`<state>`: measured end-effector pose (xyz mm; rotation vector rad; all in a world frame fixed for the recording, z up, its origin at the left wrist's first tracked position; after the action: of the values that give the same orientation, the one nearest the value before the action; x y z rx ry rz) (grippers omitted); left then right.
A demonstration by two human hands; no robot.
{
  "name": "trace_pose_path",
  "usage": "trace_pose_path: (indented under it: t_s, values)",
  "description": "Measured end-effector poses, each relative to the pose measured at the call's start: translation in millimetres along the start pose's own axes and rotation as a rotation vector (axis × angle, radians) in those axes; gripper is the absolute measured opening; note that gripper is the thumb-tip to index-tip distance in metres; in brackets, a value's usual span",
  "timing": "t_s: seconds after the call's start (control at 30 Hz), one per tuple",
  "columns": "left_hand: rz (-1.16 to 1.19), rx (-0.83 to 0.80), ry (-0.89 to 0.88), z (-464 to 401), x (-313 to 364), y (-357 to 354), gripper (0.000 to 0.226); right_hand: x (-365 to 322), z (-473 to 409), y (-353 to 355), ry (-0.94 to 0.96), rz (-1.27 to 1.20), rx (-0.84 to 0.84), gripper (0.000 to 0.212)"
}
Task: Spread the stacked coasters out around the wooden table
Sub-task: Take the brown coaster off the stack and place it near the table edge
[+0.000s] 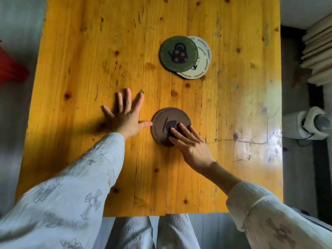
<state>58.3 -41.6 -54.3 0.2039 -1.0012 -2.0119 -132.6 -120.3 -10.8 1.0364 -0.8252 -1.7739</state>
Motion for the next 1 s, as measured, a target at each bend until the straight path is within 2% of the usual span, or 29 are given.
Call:
trace_pose_path:
  t_s: [0.1, 0.2, 0.27, 0.33, 0.4, 0.47, 0.5, 0.57, 0.63, 0.67, 0.87, 1.0]
  values:
    - [0.005, -0.037, 0.002, 2, 1, 1, 0.093, -6, 16, -11, 0.07, 0.008, -0.029, 0.041]
    - [0.044, -0.004, -0.021, 12, 6, 5, 0.078, -9, 25, -16, 0.123, 0.045, -0.074, 0.04]
    - [0.161, 0.076, -0.102, 25, 18, 4, 0.065, -9, 26, -15, 0.116, 0.028, -0.075, 0.038]
    - [0.269, 0.117, -0.232, 40, 39, -1, 0.065, -9, 29, -12, 0.039, -0.1, -0.059, 0.036]
    - [0.289, 0.096, -0.367, 51, 64, -10, 0.067, -6, 36, -7, -0.103, -0.27, 0.047, 0.03]
    - [0.276, 0.055, -0.44, 54, 82, -18, 0.071, 5, 45, -5, -0.325, -0.514, 0.186, 0.028]
    - [0.261, 0.034, -0.452, 53, 87, -21, 0.073, 12, 48, -8, -0.455, -0.683, 0.203, 0.029]
    - [0.221, 0.017, -0.447, 52, 92, -26, 0.075, 18, 51, -21, -0.65, -1.11, 0.111, 0.03]
    - [0.225, 0.035, -0.42, 54, 88, -25, 0.074, 15, 49, -30, -0.713, -1.459, 0.048, 0.032]
    - [0.241, 0.053, -0.398, 56, 84, -25, 0.072, 15, 47, -29, -0.716, -1.538, 0.047, 0.034]
    - [0.52, 0.125, -0.183, 102, 41, -55, 0.058, 24, 32, 2, -0.57, -1.452, 0.162, 0.034]
    - [0.604, 0.146, -0.117, 118, 34, -63, 0.059, 31, 27, 6, -0.583, -1.167, 0.14, 0.034]
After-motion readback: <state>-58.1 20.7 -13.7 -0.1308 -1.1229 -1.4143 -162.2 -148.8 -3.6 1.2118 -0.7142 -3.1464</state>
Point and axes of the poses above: each hand's wrist, its own z-axis away from the middle knuckle, its own y-axis out of the back of the hand, x = y × z, the point moved 6 cm from there along -z, towards the middle knuckle, and after that the axes turned 14 degrees about -x, right-handed, at the moved point
